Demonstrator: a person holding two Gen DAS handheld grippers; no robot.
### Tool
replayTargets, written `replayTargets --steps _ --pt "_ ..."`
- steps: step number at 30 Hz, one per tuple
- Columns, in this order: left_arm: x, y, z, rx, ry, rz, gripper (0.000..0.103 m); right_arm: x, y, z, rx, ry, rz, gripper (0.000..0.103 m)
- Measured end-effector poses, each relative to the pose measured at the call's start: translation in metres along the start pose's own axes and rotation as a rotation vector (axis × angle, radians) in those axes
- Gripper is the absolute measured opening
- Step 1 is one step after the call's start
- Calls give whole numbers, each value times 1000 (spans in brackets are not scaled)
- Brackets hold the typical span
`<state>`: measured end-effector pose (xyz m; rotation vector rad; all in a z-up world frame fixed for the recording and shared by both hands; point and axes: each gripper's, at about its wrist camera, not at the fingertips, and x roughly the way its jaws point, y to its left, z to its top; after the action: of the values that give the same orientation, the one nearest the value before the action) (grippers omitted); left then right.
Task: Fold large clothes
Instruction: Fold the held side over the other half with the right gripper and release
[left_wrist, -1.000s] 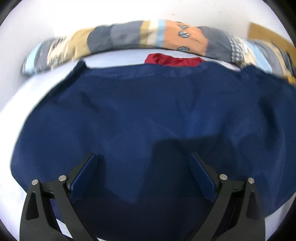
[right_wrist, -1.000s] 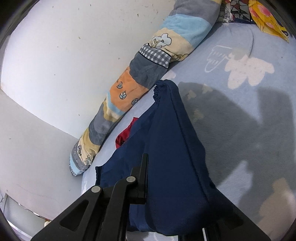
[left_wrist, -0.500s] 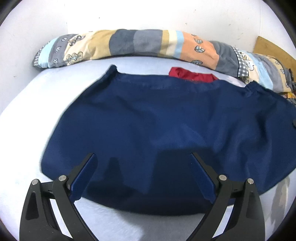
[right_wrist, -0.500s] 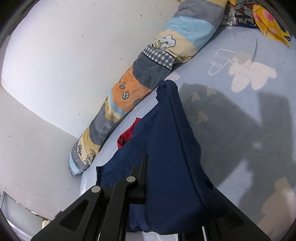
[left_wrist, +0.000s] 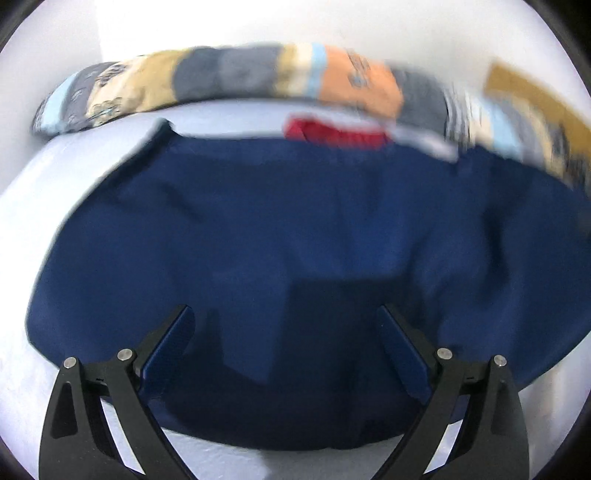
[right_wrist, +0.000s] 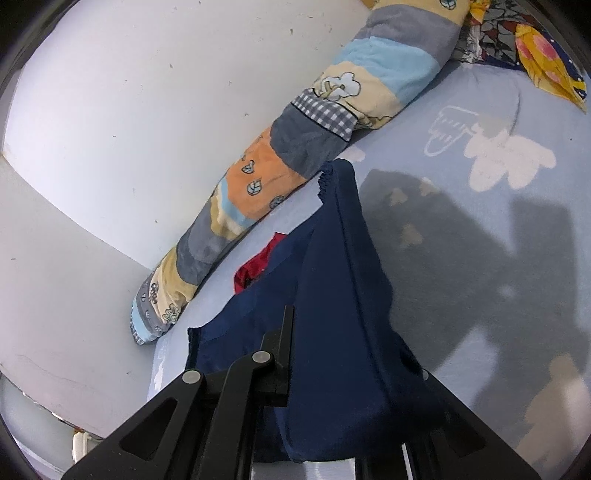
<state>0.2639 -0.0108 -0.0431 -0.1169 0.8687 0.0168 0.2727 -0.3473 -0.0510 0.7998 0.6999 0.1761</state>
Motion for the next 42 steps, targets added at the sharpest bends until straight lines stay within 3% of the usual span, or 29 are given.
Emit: replayTargets --steps 4,11,16,22,27,31,37,42 --pt "-36 41 19 -76 -78 57 99 -2 18 -2 -36 -5 -2 9" --pt "-59 143 28 -216 -107 154 99 -3 99 -28 -196 -29 -35 9" --pt "-79 213 22 -298 -126 182 99 30 182 -81 -340 -20 -67 9" --pt "-97 274 16 -412 -149 248 99 109 260 -177 -509 47 -96 9" --pt "-93 289 11 -448 -117 224 99 189 262 -260 -652 207 -216 10" --pt "-95 287 14 -408 -129 206 99 175 264 -258 -634 184 -196 9" --pt "-99 303 17 -445 -137 190 99 159 292 -261 -676 152 -159 10" --pt "-97 307 15 -458 -124 197 99 197 285 -307 -829 285 -266 15"
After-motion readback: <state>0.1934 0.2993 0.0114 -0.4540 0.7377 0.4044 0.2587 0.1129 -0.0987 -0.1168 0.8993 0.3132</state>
